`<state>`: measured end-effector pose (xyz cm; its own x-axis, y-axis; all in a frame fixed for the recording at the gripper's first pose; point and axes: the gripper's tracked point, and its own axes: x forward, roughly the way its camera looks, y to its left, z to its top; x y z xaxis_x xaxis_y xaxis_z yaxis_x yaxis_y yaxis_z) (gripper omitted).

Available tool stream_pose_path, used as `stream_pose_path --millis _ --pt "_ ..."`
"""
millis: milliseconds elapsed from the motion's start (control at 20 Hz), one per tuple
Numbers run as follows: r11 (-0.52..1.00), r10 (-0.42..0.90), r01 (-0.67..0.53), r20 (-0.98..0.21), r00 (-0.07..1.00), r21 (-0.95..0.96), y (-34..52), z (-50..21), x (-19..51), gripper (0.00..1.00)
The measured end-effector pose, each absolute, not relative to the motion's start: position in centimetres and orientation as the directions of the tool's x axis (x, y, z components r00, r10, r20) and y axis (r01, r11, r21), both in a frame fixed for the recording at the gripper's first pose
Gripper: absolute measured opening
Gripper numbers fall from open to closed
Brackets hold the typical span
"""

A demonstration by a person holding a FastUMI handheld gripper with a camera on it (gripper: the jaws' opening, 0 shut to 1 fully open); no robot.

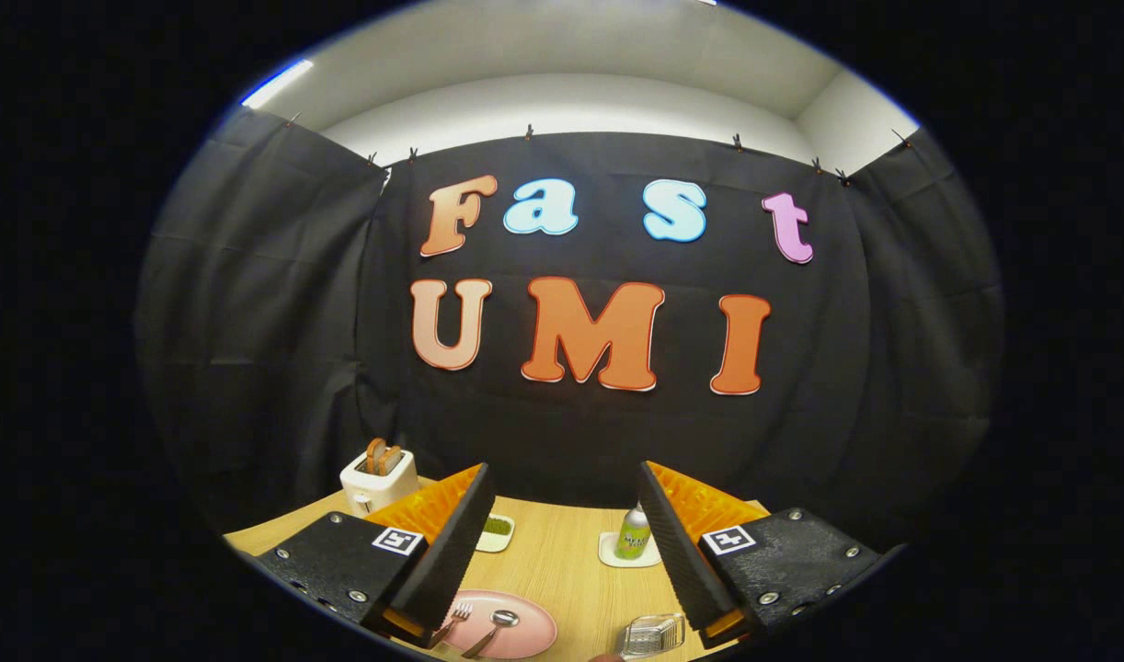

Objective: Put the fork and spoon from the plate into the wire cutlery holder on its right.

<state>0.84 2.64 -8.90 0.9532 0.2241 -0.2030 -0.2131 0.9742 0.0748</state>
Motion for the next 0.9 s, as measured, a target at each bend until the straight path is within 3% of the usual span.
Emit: stream_pose_path --millis 550,900 --pt "0.954 0.289 -0.285 -0.514 0.807 0.089 7.2 -19.7 -1.9 0.95" --pt "0.943 0.281 -0.319 -0.75 0.599 0.098 9.0 -28.7 -5.5 0.93"
